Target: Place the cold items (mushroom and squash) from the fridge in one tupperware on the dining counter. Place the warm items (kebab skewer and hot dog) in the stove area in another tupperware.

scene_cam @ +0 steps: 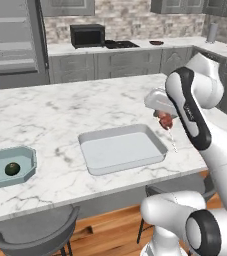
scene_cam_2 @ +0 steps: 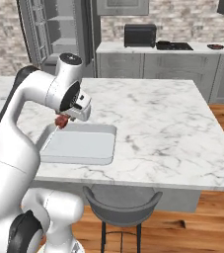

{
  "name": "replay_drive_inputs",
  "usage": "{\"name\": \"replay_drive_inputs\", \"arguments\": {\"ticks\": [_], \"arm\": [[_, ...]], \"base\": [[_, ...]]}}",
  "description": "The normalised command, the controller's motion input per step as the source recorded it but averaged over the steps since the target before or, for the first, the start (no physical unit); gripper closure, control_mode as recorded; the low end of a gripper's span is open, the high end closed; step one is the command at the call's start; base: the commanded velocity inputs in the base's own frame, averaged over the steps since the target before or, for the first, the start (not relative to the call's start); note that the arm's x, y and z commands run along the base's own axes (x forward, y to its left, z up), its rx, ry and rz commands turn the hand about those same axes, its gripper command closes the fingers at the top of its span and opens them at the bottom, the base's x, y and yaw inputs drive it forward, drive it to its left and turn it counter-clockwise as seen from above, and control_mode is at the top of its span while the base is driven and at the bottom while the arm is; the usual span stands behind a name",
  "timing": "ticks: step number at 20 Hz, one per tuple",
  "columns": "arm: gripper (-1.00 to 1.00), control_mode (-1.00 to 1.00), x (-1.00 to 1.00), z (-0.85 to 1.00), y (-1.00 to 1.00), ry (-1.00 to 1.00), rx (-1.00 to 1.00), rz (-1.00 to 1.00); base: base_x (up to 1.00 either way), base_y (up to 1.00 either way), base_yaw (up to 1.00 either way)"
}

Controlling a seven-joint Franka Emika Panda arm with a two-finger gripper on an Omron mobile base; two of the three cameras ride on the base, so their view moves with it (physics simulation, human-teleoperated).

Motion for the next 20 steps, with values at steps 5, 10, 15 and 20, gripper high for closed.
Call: {"name": "replay_drive_inputs", "arguments": {"ticks": [5,10,15,20], "arm": [[1.0,-1.0,0.0,-0.37,0.05,-0.15,-0.14,0.51],[1.0,-1.0,0.09,-0.29,0.38,-0.15,-0.19,0.45],[1.0,-1.0,0.21,-0.26,0.48,-0.04,-0.24,0.46],[1.0,-1.0,0.24,-0.33,0.29,0.0,-0.17,0.46]], "base": [[0.0,0.0,0.0],[0.0,0.0,0.0],[0.0,0.0,0.0],[0.0,0.0,0.0]]}}
